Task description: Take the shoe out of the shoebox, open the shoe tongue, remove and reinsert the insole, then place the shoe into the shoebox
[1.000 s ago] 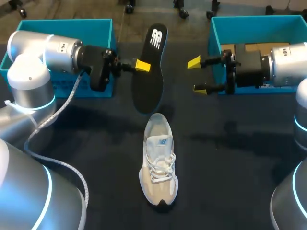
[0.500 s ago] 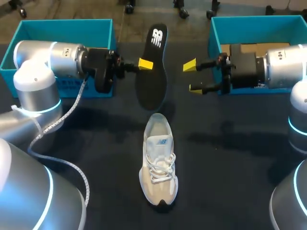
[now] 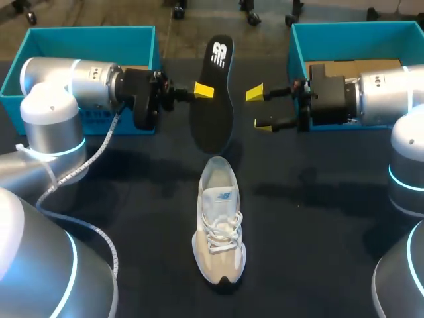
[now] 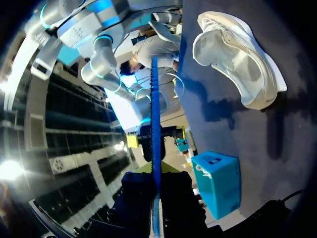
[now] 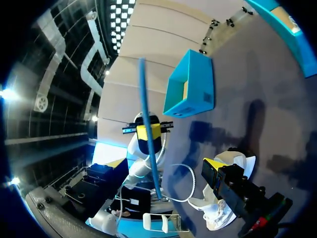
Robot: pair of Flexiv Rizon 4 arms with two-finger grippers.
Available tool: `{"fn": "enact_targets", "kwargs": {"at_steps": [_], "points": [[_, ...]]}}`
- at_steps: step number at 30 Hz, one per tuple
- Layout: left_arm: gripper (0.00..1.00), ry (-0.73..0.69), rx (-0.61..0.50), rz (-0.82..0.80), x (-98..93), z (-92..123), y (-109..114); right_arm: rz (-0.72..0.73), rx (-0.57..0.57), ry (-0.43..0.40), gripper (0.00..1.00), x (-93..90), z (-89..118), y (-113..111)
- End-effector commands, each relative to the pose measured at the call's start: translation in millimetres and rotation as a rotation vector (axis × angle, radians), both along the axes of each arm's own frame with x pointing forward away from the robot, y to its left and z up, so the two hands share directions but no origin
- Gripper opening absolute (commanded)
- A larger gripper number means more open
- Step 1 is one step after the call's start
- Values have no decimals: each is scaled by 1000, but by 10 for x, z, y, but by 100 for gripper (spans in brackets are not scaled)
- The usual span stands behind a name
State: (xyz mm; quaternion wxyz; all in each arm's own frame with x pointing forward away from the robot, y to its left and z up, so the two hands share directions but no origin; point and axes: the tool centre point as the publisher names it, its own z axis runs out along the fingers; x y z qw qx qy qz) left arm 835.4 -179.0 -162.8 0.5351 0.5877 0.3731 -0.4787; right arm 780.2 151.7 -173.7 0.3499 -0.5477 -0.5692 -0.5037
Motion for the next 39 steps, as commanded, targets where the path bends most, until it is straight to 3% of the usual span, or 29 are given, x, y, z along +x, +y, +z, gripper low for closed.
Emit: {"fn": "enact_targets", "kwargs": {"at_steps": [1,15,19,22,25,39], "points": [[0,46,28,68,-25,15,-69,29,-5,-15,100,54,7,117],[0,40,53,123,29,102,-54,90,-24,-36,100,155,59,351],[0,67,73,126,89,57,-57,109,-43,-49,85,171,88,388],[0,84,78,126,109,38,-60,118,-46,-51,64,189,84,419],[0,86,79,129,110,37,-61,125,-45,-54,51,190,67,441],[0,79,73,138,107,40,-89,144,-45,-49,40,155,50,516]]}}
